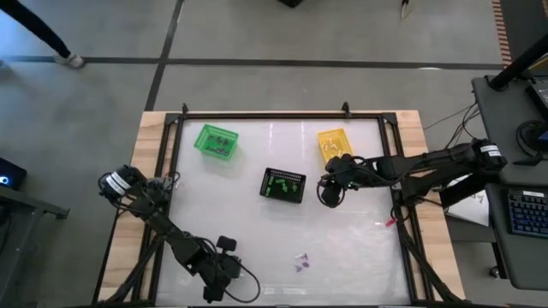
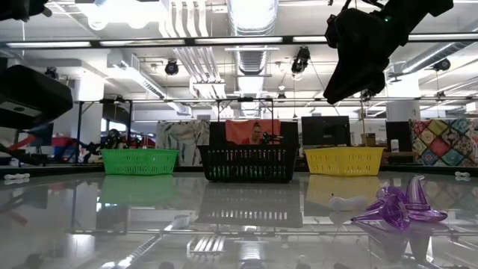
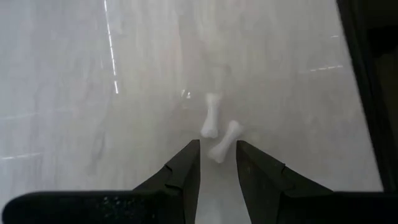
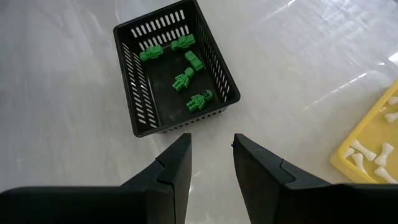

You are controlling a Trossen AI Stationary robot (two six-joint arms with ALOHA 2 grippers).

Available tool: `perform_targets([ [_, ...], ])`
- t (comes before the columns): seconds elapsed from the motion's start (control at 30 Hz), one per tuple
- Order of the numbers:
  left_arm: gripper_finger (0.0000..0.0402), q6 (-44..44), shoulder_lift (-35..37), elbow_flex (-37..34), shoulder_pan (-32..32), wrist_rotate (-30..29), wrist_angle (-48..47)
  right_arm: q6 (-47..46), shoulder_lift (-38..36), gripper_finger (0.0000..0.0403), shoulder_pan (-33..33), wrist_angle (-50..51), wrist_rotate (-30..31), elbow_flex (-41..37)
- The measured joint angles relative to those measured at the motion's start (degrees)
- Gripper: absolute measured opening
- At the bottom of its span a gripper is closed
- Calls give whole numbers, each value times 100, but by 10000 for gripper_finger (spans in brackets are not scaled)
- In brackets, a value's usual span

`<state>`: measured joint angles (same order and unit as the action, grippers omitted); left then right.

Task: Sort Halloween decoration
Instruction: Put the white bone toy into the yellow bin

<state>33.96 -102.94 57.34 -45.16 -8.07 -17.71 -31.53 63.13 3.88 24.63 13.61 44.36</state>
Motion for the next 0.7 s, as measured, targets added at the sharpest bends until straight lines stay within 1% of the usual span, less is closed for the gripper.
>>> perform_targets([
  [0.2, 71, -1, 0, -10, -30, 2, 60, 9, 0, 109, 0, 3, 0, 0],
  [0.4, 70, -27, 0, -37, -30, -137, 37, 8, 0, 109, 1, 1, -2, 0],
  [0.7, 70, -153, 0, -37, -36, -151, 56, 13, 0, 109, 2, 2, -4, 0],
])
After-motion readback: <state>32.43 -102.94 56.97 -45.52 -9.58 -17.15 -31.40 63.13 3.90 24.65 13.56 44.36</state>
